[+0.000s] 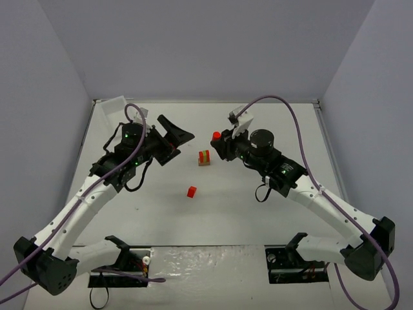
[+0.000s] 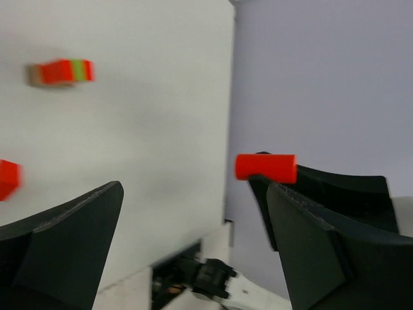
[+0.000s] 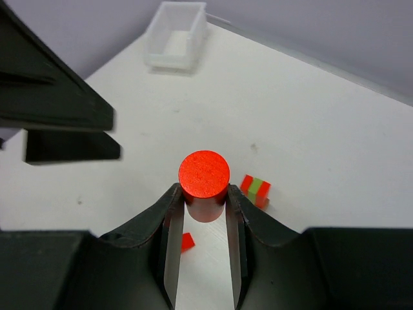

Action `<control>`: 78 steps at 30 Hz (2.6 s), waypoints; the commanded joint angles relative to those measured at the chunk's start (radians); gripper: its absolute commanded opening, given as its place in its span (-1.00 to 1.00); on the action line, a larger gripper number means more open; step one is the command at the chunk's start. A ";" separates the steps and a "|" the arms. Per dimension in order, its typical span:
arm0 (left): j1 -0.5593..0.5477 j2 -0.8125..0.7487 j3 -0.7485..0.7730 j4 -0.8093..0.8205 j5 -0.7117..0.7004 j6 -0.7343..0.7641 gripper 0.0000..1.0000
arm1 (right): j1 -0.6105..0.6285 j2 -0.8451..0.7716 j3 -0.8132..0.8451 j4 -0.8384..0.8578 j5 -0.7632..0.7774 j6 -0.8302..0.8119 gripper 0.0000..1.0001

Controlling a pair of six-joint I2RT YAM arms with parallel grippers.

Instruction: Build the wood block tower

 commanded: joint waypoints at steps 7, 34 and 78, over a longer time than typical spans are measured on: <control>0.113 -0.252 -0.106 -0.224 -0.491 0.701 0.87 | -0.047 0.082 -0.226 0.267 0.378 0.059 -1.00; 0.112 -0.684 -0.584 -0.088 -0.606 0.894 0.92 | 0.002 0.469 -0.556 0.919 0.543 0.117 -1.00; 0.112 -0.553 -0.545 -0.097 -0.545 0.895 0.92 | 0.040 0.159 -0.182 -0.058 0.376 0.262 0.30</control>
